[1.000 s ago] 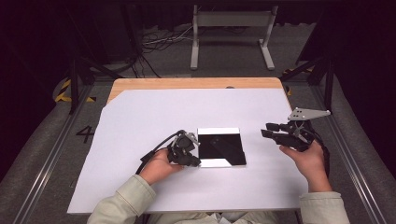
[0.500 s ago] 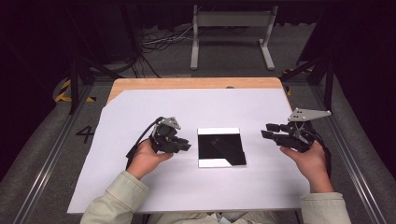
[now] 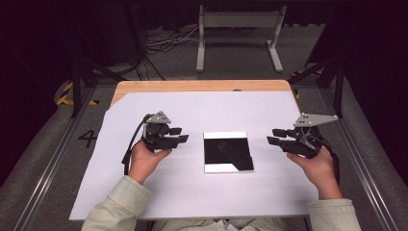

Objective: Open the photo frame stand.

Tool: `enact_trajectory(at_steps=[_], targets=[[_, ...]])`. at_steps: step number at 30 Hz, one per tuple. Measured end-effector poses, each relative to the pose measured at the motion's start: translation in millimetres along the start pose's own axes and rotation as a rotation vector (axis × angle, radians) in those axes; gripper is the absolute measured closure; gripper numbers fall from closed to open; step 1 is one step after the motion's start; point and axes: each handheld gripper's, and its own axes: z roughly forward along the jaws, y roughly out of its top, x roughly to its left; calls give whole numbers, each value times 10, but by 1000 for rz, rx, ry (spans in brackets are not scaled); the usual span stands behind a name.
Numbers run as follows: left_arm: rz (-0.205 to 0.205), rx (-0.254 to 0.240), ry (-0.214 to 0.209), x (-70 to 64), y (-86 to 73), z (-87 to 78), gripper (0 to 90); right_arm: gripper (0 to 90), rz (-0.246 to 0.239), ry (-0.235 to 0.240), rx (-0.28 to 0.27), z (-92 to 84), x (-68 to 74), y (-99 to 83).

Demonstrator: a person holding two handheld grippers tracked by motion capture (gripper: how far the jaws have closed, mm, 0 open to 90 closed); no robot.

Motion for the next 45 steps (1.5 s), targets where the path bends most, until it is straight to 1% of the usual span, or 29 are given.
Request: enact_trajectory(at_steps=[3, 5, 6, 9, 12, 14, 15, 17, 19, 21, 28, 34, 35, 37, 39, 41, 42, 45], targets=[[-4, -40, 17, 31, -5, -50, 550, 598, 0, 3, 2, 4, 10, 0], [6, -58, 30, 48, -5, -80, 548, 599, -4, 4, 4, 4, 19, -1], [-2, -66, 25, 45, -8, -81, 544, 599, -4, 4, 5, 5, 22, -3], [11, -62, 36, 47, -13, -82, 538, 598, -9, 9, 18, 13, 29, -11], [7, -61, 37, 48, -15, -79, 534, 597, 2, 22, 32, 30, 31, -19], [4, -61, 36, 48, -18, -77, 532, 600, -3, 20, 37, 36, 37, -20], [11, -60, 35, 50, -21, -74, 531, 606, -17, 24, 53, 60, 55, -28], [27, -58, 31, 51, -22, -75, 527, 606, -23, 24, 65, 86, 71, -39], [31, -59, 33, 47, -22, -73, 526, 608, -24, 27, 71, 102, 82, -47], [38, -61, 29, 45, -24, -74, 524, 609, -37, 28, 92, 154, 122, -72], [36, -57, 24, 65, -29, -78, 522, 609, -52, 41, 114, 215, 177, -90], [33, -51, 24, 68, -31, -70, 522, 604, -59, 72, 167, 293, 220, -111], [32, -51, 24, 70, -33, -66, 521, 604, -60, 79, 185, 317, 229, -123], [30, -51, 23, 72, -34, -64, 520, 604, -61, 80, 196, 334, 234, -130], [29, -47, 23, 75, -35, -58, 520, 604, -66, 84, 221, 378, 248, -162], [31, -47, 24, 77, -35, -58, 519, 605, -67, 87, 228, 386, 252, -170], [34, -46, 24, 80, -34, -58, 518, 605, -66, 87, 242, 405, 266, -194], [27, -45, 24, 79, -38, -54, 518, 606, -65, 88, 250, 416, 277, -212]])
